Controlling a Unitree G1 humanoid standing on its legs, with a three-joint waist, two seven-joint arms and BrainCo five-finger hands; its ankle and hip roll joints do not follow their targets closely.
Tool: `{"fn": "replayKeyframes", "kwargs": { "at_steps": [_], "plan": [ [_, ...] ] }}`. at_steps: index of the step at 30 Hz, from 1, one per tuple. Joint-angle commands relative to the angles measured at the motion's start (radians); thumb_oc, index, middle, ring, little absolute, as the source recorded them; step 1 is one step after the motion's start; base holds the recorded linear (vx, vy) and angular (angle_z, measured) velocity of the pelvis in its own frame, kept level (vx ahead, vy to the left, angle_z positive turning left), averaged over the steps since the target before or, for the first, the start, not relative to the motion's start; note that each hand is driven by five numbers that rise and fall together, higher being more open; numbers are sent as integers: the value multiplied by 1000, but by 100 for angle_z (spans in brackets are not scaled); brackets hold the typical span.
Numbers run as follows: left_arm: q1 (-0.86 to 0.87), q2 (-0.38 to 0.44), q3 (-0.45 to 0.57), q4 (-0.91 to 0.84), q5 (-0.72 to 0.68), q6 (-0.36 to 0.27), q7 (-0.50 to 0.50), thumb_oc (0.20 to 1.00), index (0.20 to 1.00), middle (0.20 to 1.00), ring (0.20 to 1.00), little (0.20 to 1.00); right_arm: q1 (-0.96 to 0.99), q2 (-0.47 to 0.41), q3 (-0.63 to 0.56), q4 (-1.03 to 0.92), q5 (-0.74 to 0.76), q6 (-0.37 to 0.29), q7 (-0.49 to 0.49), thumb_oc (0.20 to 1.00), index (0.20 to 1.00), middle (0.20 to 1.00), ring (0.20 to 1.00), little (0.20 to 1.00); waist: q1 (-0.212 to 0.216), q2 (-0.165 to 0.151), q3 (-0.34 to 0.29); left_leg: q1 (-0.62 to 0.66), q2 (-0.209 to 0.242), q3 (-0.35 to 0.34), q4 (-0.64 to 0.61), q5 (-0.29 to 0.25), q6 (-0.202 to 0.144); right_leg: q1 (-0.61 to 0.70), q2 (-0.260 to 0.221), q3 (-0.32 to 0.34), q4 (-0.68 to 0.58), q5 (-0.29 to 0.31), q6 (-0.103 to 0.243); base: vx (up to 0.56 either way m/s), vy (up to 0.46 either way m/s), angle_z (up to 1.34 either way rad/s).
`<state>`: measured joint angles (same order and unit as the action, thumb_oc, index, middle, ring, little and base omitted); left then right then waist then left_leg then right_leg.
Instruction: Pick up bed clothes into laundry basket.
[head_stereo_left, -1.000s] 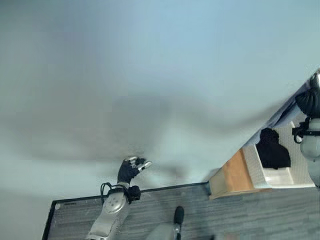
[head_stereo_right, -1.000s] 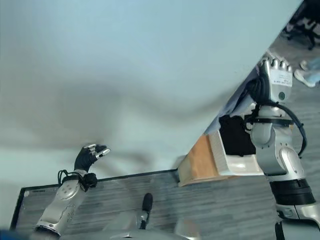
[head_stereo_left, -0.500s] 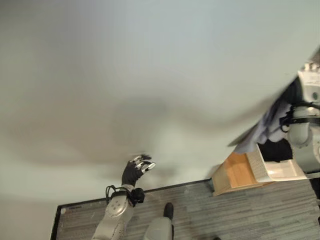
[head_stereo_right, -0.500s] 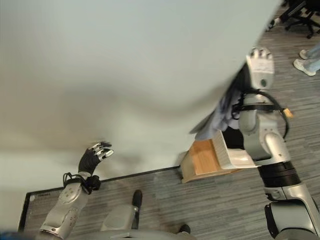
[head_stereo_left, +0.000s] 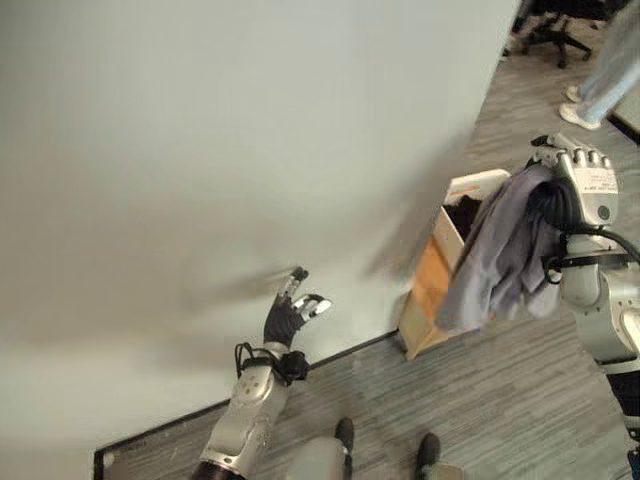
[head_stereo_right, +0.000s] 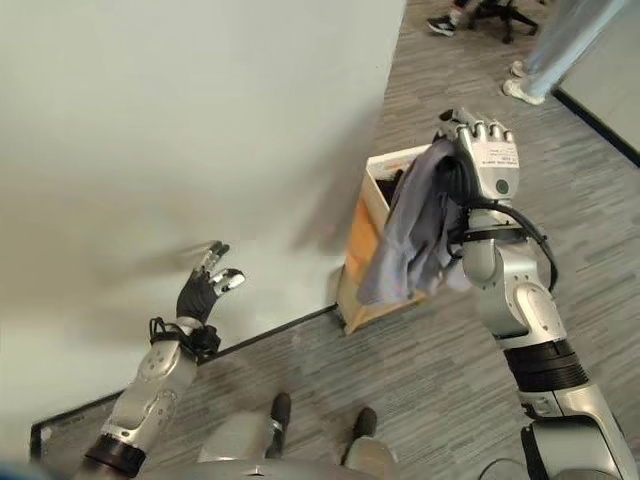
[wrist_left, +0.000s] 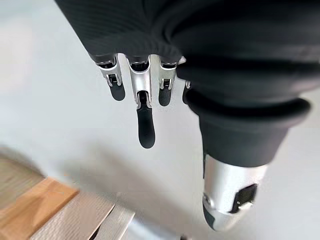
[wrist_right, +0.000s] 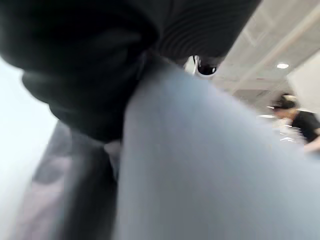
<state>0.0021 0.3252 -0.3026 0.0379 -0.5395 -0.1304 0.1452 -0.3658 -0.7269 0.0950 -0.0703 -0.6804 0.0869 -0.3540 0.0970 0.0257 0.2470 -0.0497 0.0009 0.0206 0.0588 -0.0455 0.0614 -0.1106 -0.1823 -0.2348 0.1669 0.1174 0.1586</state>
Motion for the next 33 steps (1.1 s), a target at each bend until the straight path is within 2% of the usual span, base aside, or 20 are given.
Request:
{"fn": "replayKeyframes", "kwargs": {
  "at_steps": [1, 3, 6, 9, 11, 13, 14, 16, 17, 18, 19, 21, 23, 26, 27, 29, 30, 31, 32, 33],
  "plan": [
    [-48, -22, -40, -39, 1, -69, -8, 1000, 1000, 1000, 1000, 1000, -99, -65, -21, -17, -55, -4, -30, 200, 200, 200, 200, 200, 38, 57, -70, 140, 61, 9, -146, 18, -68, 24, -38, -59, 133, -119, 23, -211, -205, -9],
    [-44, -26, -39, -32, 5, -67, 7, 1000, 1000, 1000, 1000, 1000, -80, -43, -27, -19, -47, -2, -28, 200, 200, 200, 200, 200, 48, 62, -74, 129, 77, 16, -146, 15, -78, 51, -105, -46, 121, -104, 13, -122, -262, -37],
    [-35, -25, -18, -1, 7, -55, 13, 1000, 1000, 1000, 1000, 1000, -30, -25, -29, -11, -35, -11, -9, 200, 200, 200, 200, 200, 95, 33, -92, 101, 109, 57, -146, 38, -107, 162, -203, -129, 22, -40, 39, -80, -415, -28],
    [-3, -11, 21, -14, 6, -57, 20, 1000, 1000, 1000, 1000, 1000, -10, -4, -28, -16, -31, -17, 6, 200, 200, 200, 200, 200, 125, -1, -118, 105, 165, 79, -141, 53, -152, 225, -148, -166, -138, -65, 54, 8, -437, -36],
    [4, -18, 36, -18, -26, -56, 20, 1000, 1000, 1000, 1000, 1000, -26, 8, -10, -20, -2, -27, 11, 200, 200, 200, 200, 200, 139, -8, -103, 86, 221, 90, -65, 68, -170, 241, -89, -153, -189, -109, 32, -69, -454, -57],
    [15, -22, 57, -26, -44, -57, 36, 1000, 1000, 1000, 1000, 1000, -56, 9, 9, -27, 30, -30, -5, 200, 200, 200, 200, 200, 142, 7, -72, 18, 284, 70, 113, 121, -180, 268, -34, -148, -234, -130, -14, -72, -384, -72],
    [16, -27, 58, -30, -50, -55, 38, 1000, 1000, 1000, 1000, 1000, -68, 1, 15, -34, 33, -29, -7, 200, 200, 200, 200, 200, 145, 15, -54, -26, 298, 46, 205, 166, -184, 281, -17, -150, -250, -136, -29, -60, -207, -29],
    [15, -36, 65, -29, -52, -56, 42, 1000, 1000, 1000, 1000, 1000, -77, -8, 19, -40, 32, -27, -7, 200, 200, 200, 200, 200, 144, 16, -39, -80, 306, 50, 280, 194, -181, 284, -8, -156, -254, -146, -41, -70, -230, -35],
    [15, -43, 69, -30, -53, -55, 48, 1000, 1000, 1000, 1000, 1000, -83, -9, 24, -41, 31, -25, -3, 200, 200, 200, 200, 200, 144, 15, -29, -105, 300, 64, 314, 194, -178, 290, -4, -155, -254, -159, -49, -27, -338, -31],
    [24, -54, 80, -34, -69, -56, 49, 1000, 1000, 1000, 1000, 1000, -78, -12, 24, -41, 32, -17, 5, 200, 200, 200, 200, 200, 154, 7, -22, -168, 192, 65, 353, 119, -158, 294, 3, -144, -254, -168, -53, 60, -302, -19],
    [32, -55, 82, -39, -74, -53, 40, 1000, 1000, 1000, 1000, 1000, -71, -18, 19, -39, 28, -12, 4, 200, 200, 200, 200, 200, 166, 0, -22, -195, 119, 81, 328, 59, -137, 296, 10, -142, -254, -171, -51, 70, -204, 0],
    [37, -52, 86, -48, -74, -52, 31, 1000, 1000, 1000, 1000, 1000, -65, -18, 12, -39, 23, -11, 4, 200, 200, 200, 200, 200, 176, -5, -27, -208, 80, 116, 287, 49, -120, 295, 15, -138, -254, -173, -42, 125, -98, -27],
    [41, -48, 91, -49, -73, -55, 21, 1000, 1000, 1000, 1000, 1000, -91, -11, 27, -19, 22, -11, 0, 200, 200, 200, 200, 200, 187, 23, -63, -190, 34, 249, 136, 70, -113, 323, 55, -141, -254, -215, -26, 400, -115, -57],
    [49, -44, 100, -47, -80, -56, 19, 1000, 1000, 1000, 1000, 1000, -123, -12, 59, 7, -9, -5, 20, 200, 200, 200, 200, 200, 214, 41, -86, -149, 5, 272, 10, 104, -86, 348, 76, -150, -254, -221, -21, 337, 3, -33],
    [52, -43, 93, -46, -88, -48, 10, 1000, 1000, 1000, 1000, 1000, -114, -4, 67, 27, -39, -4, 29, 200, 200, 200, 200, 200, 224, 33, -105, -92, -37, 230, -45, 94, -50, 348, 66, -159, -156, -232, -3, 402, 33, -41],
    [47, -38, 81, -39, -90, -42, 15, 1000, 1000, 1000, 1000, 1000, -97, 1, 57, 33, -39, -1, 35, 200, 200, 200, 200, 200, 208, 27, -100, -24, -51, 207, -78, 73, -11, 276, 13, -164, 92, -152, 71, 375, 24, -36],
    [47, -38, 81, -39, -90, -42, 15, 1000, 1000, 1000, 1000, 1000, -97, 0, 57, 33, -39, -1, 36, 200, 200, 200, 200, 200, 210, 28, -103, -28, -50, 209, -81, 78, -11, 266, 13, -162, 98, -151, 70, 358, 19, -2],
    [31, -33, 72, -32, -90, -45, 26, 1000, 1000, 1000, 1000, 1000, -107, 4, 52, 27, -47, -1, 46, 200, 200, 200, 200, 200, 143, 57, -83, 46, -51, 133, -131, 78, 10, 109, 27, -48, 380, -71, 98, 318, -15, 20],
    [27, -31, 68, -33, -80, -49, 27, 1000, 1000, 1000, 1000, 1000, -115, 2, 51, 26, -48, -5, 43, 200, 200, 200, 200, 200, 123, 78, -80, 59, -40, 106, -142, 83, 8, 52, 47, -10, 432, -53, 101, 323, -19, 61],
    [27, -33, 69, -33, -79, -50, 27, 1000, 1000, 1000, 1000, 1000, -116, 1, 52, 26, -48, -6, 43, 200, 200, 200, 200, 200, 120, 78, -80, 56, -42, 105, -140, 81, 8, 46, 44, -10, 442, -57, 101, 221, -83, 134]
  ]
}}
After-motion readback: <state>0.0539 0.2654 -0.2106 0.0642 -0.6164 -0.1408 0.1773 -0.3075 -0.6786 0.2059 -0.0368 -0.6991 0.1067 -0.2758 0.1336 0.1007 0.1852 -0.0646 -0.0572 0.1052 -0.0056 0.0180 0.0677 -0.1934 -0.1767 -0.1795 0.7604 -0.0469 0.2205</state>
